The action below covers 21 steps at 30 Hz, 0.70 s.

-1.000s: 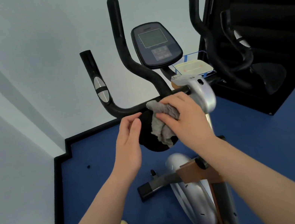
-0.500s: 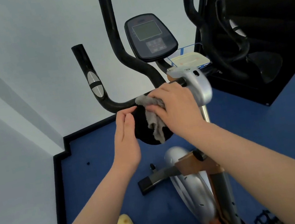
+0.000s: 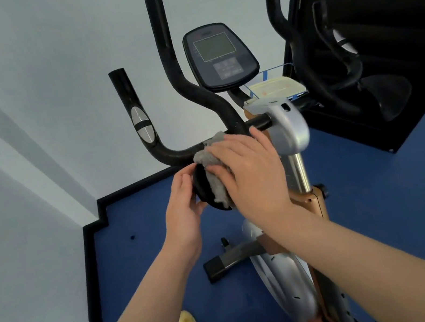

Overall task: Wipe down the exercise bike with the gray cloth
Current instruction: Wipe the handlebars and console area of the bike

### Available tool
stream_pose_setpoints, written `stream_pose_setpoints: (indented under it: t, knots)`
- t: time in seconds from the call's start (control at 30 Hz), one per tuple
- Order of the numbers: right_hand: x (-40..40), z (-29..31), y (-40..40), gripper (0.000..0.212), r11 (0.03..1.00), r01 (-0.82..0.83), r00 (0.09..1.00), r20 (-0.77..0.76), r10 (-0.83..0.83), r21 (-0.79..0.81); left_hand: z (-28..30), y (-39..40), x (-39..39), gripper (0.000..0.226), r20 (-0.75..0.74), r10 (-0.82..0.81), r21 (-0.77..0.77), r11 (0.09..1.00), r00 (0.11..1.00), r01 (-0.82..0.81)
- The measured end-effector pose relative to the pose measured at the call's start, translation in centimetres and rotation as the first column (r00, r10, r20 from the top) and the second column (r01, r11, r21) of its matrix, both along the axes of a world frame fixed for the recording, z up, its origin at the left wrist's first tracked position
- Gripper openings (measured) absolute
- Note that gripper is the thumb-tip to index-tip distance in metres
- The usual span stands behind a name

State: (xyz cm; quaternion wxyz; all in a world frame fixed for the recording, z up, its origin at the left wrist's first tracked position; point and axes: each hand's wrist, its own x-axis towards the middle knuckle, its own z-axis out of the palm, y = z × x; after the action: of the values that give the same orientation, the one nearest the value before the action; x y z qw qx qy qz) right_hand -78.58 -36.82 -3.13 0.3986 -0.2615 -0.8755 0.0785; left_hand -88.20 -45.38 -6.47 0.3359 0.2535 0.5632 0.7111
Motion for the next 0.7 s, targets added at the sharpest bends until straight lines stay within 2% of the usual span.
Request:
stream_pose_setpoints:
  t: [0.1,0.23,0.43,0.57,0.7]
  knots:
    - [0.6,0.0,-1.0,0.020,0.991,-0.120,0.993,-0.002,0.120,-0.056,0.3,-0.4,-0.6,0.041,0.067,-0.042,0.017,0.999,0.997,0.041]
    - [0.0,0.3,-2.3,0.031,0.966,-0.059,0.997,0.025,0.067,-0.251,0.4,-0.6,-0.6,0.044,0.166,-0.040,0.035,0.999,0.985,0.034]
    - [0.5,-0.4,-3.2,0.028,0.933,-0.077,0.997,-0.047,0.064,-0.352,0.9,-0.5,-0.1,0.050,0.227,-0.036,-0.006,0.999,0.973,0.038]
    - [-1.2,0.2,-2.7,0.027,0.919,-0.057,0.997,-0.066,0.034,-0.389,1.0,-0.3,0.1,0.050,0.236,-0.019,-0.030,0.999,0.972,0.026]
    - [1.3,0.3,-2.4,0.027,0.886,-0.197,0.980,-0.047,0.195,-0.419,1.1,-0.7,-0.3,0.050,0.140,-0.038,-0.065,0.997,0.989,0.048]
